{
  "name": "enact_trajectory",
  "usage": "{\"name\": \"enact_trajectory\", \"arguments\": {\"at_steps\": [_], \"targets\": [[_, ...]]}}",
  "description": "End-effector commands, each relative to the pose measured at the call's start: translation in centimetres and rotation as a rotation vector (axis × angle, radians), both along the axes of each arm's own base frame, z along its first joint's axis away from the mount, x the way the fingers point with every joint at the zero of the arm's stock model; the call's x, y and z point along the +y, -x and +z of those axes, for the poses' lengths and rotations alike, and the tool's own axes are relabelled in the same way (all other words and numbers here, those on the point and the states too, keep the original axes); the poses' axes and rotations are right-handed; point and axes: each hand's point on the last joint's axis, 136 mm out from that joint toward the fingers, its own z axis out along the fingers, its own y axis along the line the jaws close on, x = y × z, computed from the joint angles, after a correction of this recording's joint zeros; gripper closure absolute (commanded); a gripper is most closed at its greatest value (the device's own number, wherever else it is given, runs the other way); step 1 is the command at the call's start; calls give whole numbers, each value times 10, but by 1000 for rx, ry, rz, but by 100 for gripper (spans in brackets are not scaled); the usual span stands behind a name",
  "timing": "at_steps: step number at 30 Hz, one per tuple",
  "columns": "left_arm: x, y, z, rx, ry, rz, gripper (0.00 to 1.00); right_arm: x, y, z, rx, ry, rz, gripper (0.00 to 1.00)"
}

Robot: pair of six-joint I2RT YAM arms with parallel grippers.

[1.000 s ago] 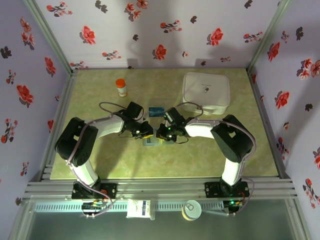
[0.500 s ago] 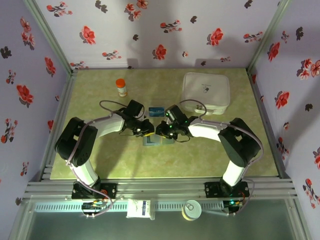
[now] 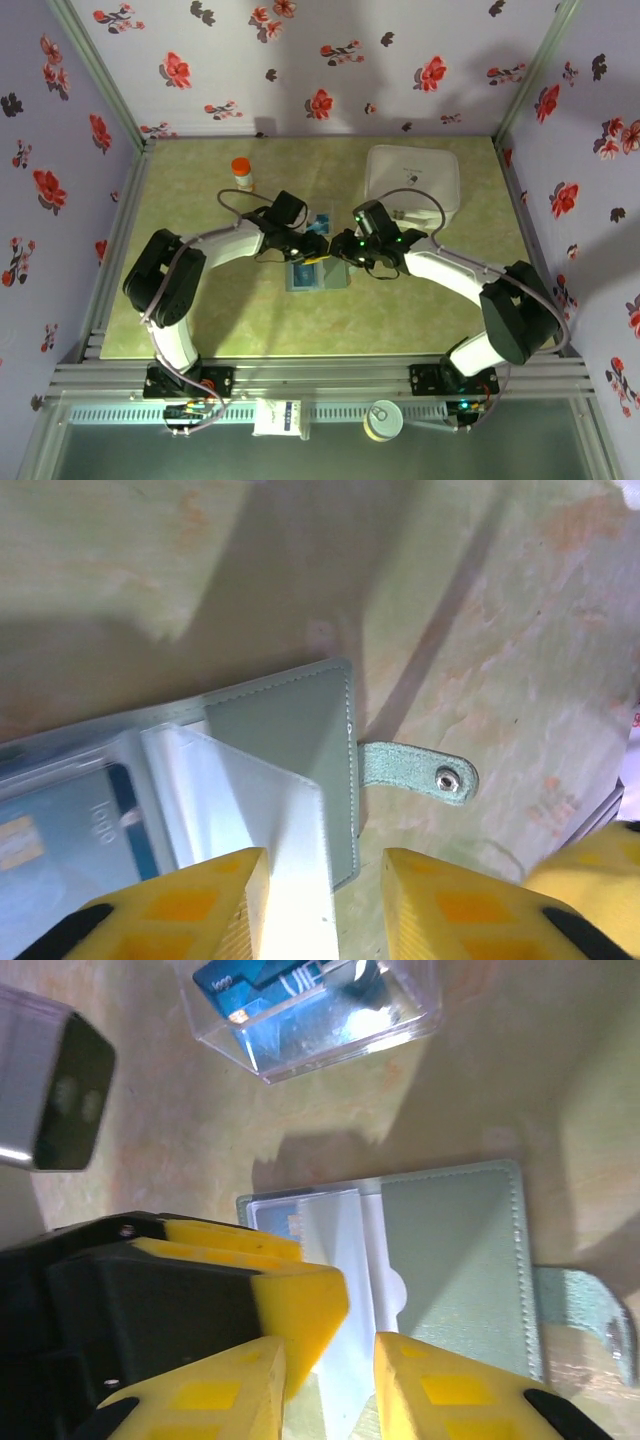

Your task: Take the credit cards out of the card holder

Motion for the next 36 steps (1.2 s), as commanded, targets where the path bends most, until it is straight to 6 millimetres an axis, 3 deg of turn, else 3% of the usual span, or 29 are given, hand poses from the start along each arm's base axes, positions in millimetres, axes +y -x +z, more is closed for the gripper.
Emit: {"name": "enact_trajectory", "arguments": {"at_steps": [1,10,16,22,30,36], "targets": [[-15,4,-4,29,6,-23,63,-14,3,0,-12,43,-19,69],[-17,3,-2,13,0,-34,57,-14,6,-1,0,43,-10,68],[7,-1,9,-34,-8,18,58,-1,7,-7,27,8,13,71],[42,0,15,-54,-16,78,61,24,10,-16,61,-3,83,71],[84,10,-2,-26,-91,113,76,52,12,-34,99,-18,152,73],[83,17,-20,26,-90,80,87,60,11,-44,115,-22,170,75]]}}
